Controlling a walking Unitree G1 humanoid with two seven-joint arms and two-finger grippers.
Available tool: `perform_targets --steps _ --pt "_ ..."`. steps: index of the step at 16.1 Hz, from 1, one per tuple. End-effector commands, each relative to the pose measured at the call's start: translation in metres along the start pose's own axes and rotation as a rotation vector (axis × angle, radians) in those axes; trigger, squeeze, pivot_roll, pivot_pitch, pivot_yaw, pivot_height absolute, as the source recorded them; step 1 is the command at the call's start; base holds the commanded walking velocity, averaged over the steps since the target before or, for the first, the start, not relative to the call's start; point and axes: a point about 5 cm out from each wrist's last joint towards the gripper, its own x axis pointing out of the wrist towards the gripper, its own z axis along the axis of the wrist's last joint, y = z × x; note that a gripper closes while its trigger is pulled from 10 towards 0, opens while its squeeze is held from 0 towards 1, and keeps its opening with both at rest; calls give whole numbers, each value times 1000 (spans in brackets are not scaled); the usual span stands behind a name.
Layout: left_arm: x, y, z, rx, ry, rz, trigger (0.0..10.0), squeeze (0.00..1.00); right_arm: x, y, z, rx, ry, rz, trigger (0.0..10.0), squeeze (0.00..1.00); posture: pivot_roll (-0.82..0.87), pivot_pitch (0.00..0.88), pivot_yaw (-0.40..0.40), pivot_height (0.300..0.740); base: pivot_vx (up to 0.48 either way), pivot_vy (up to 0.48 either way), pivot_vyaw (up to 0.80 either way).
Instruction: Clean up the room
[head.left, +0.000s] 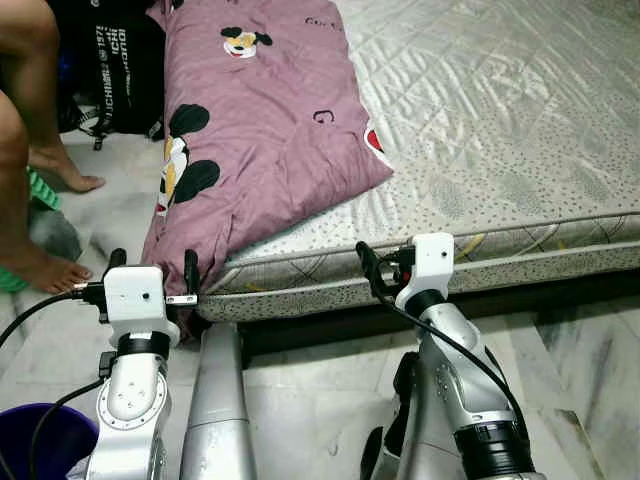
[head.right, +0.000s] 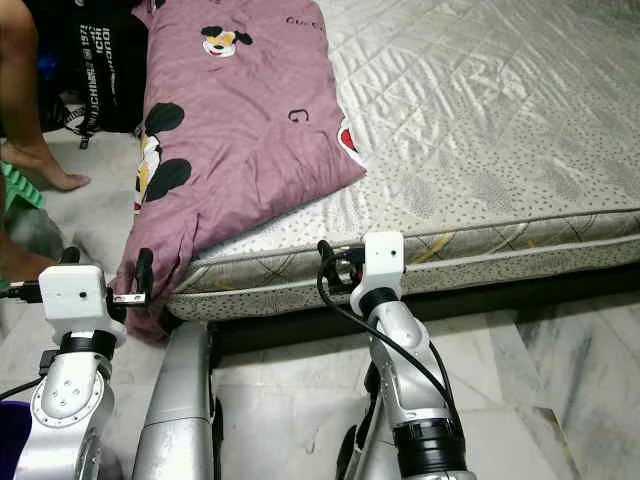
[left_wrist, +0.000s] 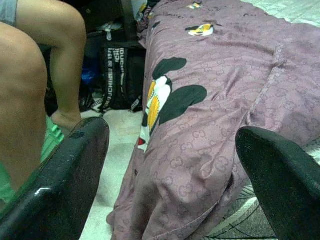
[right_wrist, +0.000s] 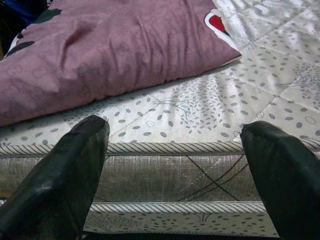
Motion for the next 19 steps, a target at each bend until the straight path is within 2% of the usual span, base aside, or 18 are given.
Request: perform_targets --steps 1,8,13,16,19 --pt "0 0 -1 3 2 -8 10000 0 0 -1 0 1 -4 -1 10000 0 97 145 -37 515 270 0 0" --pt "-1 -1 -2 0 1 -15 10000 0 0 -2 -2 4 3 -4 10000 0 96 136 -38 515 312 0 0" --pt "0 -3 -1 -4 3 -25 10000 0 0 -3 -2 9 7 -6 10000 0 95 138 -41 515 0 0 0" --pt "2 0 -7 -32 47 -2 10000 0 0 -3 -3 10 8 -9 10000 0 95 138 -41 515 0 0 0" --pt "12 3 -11 -80 84 31 10000 0 -3 -8 1 31 -13 -22 10000 0 76 140 -36 485 0 0 0"
